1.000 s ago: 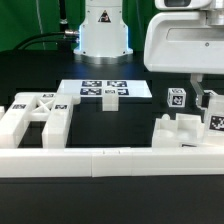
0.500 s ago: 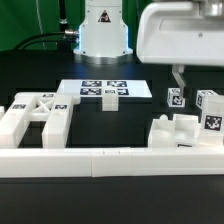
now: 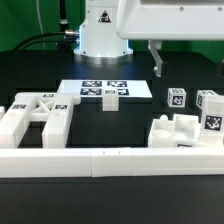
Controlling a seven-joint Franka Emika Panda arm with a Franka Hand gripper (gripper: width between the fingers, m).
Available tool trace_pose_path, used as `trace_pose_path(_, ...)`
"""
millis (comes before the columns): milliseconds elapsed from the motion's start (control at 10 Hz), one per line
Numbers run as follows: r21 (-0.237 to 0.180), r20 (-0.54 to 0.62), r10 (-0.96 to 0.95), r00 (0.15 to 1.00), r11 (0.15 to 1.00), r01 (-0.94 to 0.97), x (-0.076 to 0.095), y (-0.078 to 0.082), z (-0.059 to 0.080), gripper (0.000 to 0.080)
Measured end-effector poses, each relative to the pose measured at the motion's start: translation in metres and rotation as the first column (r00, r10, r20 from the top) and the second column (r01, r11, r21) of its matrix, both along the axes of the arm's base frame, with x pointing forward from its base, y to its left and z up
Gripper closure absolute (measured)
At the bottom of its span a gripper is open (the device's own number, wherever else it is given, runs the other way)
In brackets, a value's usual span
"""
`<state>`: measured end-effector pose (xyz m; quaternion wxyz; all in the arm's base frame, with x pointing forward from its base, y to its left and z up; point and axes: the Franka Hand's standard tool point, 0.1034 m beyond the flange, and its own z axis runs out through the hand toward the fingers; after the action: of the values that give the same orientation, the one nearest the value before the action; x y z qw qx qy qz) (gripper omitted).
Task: Assemble chair
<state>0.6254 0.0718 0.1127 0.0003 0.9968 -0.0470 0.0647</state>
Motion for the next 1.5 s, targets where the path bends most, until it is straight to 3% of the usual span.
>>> trace_pose_path(400, -0.005, 0.015, 0.032, 0.999, 0.999, -0.032, -0.004, -0.004, -0.003, 0.0150)
trace_pose_path(500, -0.015, 0.035, 0.105, 0.994, 0.994, -0.104, -0.017, -0.017, -0.009, 0.0150)
trace_pose_path(700, -0.029, 0.030, 0.185, 0.982, 0.982, -0.184, -0.052, -0.059, -0.023, 0.0150)
trace_pose_path(800, -0.030, 0.021, 0.178, 0.984, 0.984, -0.178, -0.071, -0.082, -0.036, 0.0150)
trace_pose_path(900, -0.027, 0.002, 0.163, 0.987, 0.986, -0.163, -0.082, -0.092, -0.046, 0.0150)
trace_pose_path(1300, -0.026, 0.007, 0.161, 0.987, 0.987, -0.160, -0.078, -0.088, -0.045, 0.0150)
trace_pose_path(1500, -0.019, -0.024, 0.102, 0.994, 0.995, -0.103, -0.120, -0.091, -0.070, 0.0150)
